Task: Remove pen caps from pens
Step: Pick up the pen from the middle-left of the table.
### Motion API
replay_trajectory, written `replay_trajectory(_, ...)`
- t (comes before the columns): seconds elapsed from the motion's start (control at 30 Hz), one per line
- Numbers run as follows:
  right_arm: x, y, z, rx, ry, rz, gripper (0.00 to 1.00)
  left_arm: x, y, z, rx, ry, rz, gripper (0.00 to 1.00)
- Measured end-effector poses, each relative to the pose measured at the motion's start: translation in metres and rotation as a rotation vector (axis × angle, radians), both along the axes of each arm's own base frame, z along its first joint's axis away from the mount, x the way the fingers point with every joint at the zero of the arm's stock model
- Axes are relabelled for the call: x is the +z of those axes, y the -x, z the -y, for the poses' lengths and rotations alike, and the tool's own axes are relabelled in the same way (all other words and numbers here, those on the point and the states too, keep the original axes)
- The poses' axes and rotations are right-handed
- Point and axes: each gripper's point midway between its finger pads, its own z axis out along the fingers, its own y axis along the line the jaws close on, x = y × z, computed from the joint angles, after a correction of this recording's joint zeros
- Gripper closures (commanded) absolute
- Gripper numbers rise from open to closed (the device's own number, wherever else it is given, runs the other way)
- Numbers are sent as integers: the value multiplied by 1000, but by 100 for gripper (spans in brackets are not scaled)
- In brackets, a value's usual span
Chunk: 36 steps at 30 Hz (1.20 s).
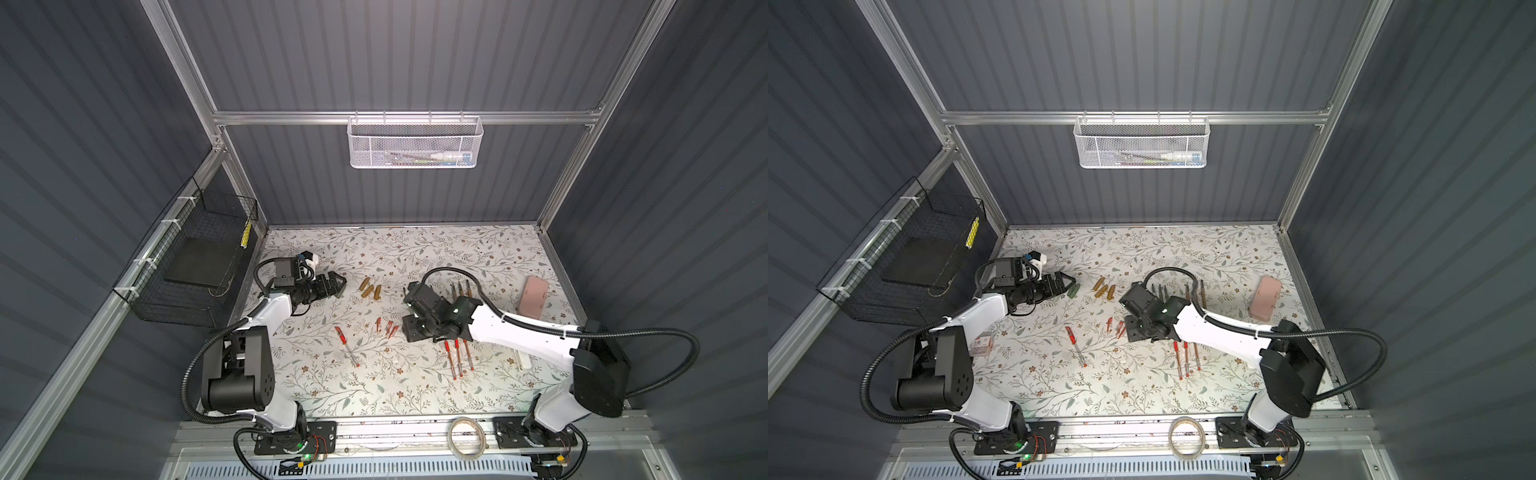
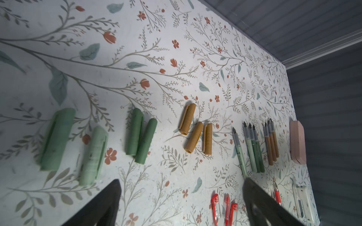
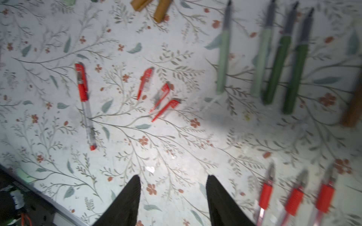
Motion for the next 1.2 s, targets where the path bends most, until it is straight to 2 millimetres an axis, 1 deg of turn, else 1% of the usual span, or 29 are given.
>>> replay_trajectory(0.07,-2,2,-27,70,-8,7,33,2,-1,-7,21,4,1,0)
replay_trajectory(0.17,-7,9,-58,157,-15,16,29,3,-3,-16,43,4,3,0)
replay_trajectory(0.3,-16,16,-88,256,-8,15,27,4,-4,-26,68,4,7,0)
replay_trajectory(0.43,-24,14,-117,333,-7,19,27,4,-5,-31,82,2,7,0)
replay_trajectory(0.53,-30,13,-133,380,3,18,27,4,-5,-34,89,1,7,0)
replay_trajectory(0.63,-39,13,-147,421,13,15,27,3,-6,-36,96,-1,7,0)
replay_trajectory(0.8,-60,13,-159,471,50,-14,28,3,-6,-38,102,-6,5,0)
replay_trajectory(1.03,-82,12,-165,521,134,-33,32,2,-6,-41,115,-15,2,0)
replay_trajectory(1.13,-91,16,-164,543,174,-40,34,1,-6,-43,120,-18,2,0)
replay_trajectory(1.2,-95,19,-164,563,204,-44,37,1,-6,-43,120,-18,1,0)
